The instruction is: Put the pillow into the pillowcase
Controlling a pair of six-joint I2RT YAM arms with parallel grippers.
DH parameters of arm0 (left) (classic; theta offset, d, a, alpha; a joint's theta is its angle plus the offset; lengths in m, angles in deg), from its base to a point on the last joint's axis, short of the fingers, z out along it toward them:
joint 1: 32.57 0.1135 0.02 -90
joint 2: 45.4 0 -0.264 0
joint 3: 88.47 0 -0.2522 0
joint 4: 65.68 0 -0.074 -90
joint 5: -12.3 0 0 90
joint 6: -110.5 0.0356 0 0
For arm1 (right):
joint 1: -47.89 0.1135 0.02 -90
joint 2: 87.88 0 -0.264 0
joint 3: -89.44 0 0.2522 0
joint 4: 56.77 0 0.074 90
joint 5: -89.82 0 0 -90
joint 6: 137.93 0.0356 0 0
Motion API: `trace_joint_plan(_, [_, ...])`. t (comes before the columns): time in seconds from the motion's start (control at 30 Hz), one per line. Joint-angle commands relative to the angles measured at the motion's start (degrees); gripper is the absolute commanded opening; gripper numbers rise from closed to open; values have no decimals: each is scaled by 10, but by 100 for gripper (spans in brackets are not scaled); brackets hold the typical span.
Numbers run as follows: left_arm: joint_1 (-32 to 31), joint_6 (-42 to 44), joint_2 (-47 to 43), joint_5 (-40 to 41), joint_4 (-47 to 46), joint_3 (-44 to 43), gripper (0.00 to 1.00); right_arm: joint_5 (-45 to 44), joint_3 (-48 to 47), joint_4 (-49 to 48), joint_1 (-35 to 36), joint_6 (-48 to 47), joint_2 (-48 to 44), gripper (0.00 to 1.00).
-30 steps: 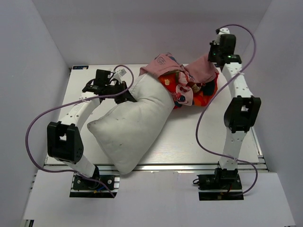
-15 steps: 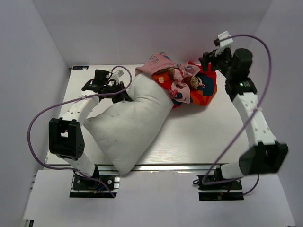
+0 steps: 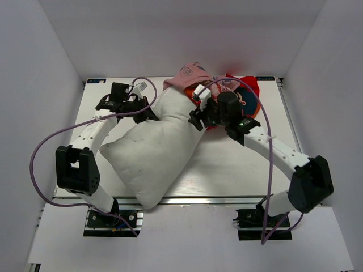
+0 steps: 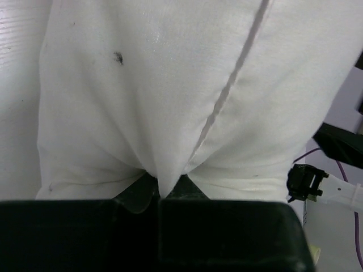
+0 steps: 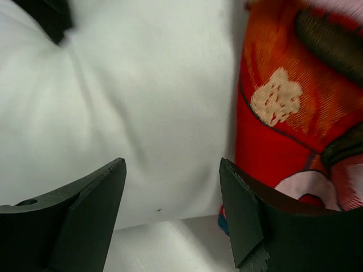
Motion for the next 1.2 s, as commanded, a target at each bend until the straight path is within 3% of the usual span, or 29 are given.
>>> trace_joint_plan(0.0, [-7, -12, -54, -15, 4, 15, 0, -99, -49, -34, 5, -5, 19, 72])
trace_joint_plan(0.2, [-7, -14, -83, -13, 4, 34, 0, -199, -80, -56, 6, -34, 62, 66])
trace_joint_plan(0.67, [-7, -11, -104, -14, 4, 55, 0, -242, -85, -95, -8, -85, 81, 57])
trace_joint_plan(0.83, [-7, -21, -107, -18, -7, 61, 0, -227, -139, -60, -48, -72, 127, 55])
trace_joint_plan(0.93, [-7, -23, -109, -20, -6, 59, 0, -166, -186, -22, -69, -40, 167, 53])
trace_joint_plan(1.03, [-7, -22, -109, -19, -4, 59, 0, -90, -203, 0, -75, -23, 167, 35])
trace_joint_plan(1.07, [-7, -23, -110, -18, -4, 60, 0, -66, -204, 20, -75, -21, 160, 23])
trace_joint_plan(1.17, [-7, -28, -112, -19, -11, 63, 0, 37, -204, 70, -75, 0, 131, 2])
